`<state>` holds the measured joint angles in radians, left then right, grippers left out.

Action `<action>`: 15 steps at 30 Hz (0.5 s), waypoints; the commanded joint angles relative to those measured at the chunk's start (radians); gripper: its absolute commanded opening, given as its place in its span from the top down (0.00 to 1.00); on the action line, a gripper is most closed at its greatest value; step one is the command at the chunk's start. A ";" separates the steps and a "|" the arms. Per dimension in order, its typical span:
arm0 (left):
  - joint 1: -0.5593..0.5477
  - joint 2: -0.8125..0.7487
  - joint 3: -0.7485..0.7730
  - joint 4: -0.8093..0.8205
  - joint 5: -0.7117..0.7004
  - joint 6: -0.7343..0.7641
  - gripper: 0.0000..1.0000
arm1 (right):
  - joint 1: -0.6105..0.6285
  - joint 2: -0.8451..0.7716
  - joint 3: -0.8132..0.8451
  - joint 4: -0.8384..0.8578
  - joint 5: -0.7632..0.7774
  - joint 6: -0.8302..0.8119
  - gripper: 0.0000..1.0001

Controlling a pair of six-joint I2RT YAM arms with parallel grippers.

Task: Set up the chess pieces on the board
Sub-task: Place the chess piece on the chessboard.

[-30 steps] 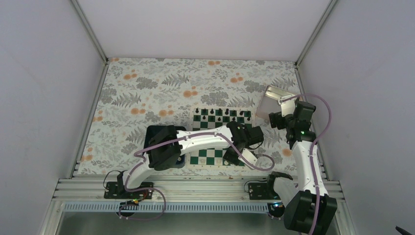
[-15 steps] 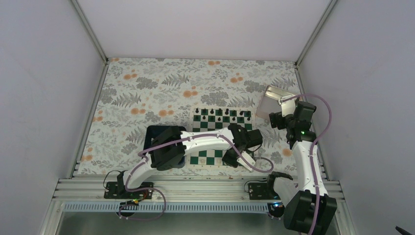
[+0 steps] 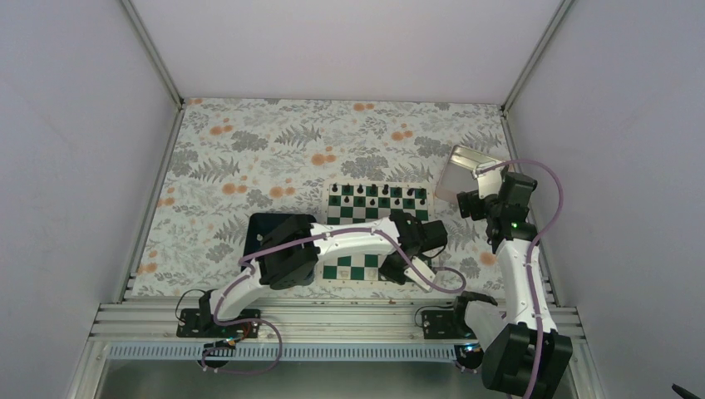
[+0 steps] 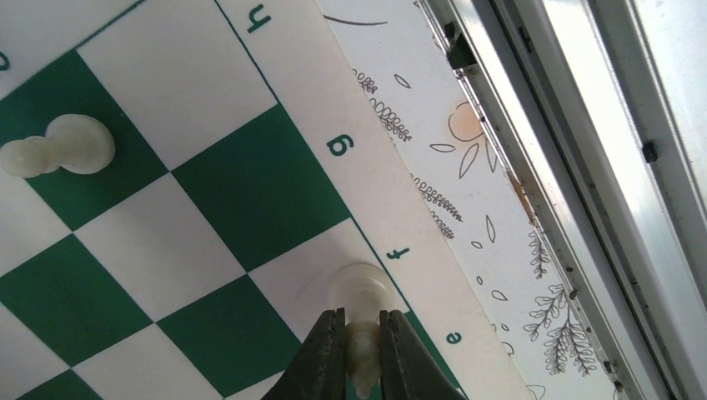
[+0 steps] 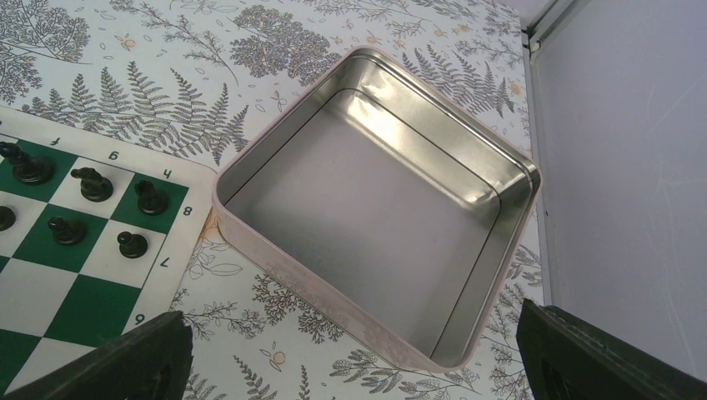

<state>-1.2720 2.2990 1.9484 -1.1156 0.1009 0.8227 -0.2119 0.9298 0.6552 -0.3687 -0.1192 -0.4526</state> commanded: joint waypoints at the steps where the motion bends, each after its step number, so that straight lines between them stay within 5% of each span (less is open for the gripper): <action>1: -0.009 0.037 0.030 0.003 -0.007 0.004 0.91 | -0.013 -0.006 0.001 0.008 -0.016 -0.007 0.00; 15: -0.009 0.044 0.045 -0.008 -0.028 -0.005 0.84 | -0.014 -0.008 0.001 0.006 -0.023 -0.009 0.00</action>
<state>-1.2743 2.3325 1.9850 -1.1294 0.0883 0.8219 -0.2119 0.9298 0.6556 -0.3695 -0.1223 -0.4553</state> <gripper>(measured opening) 0.145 0.998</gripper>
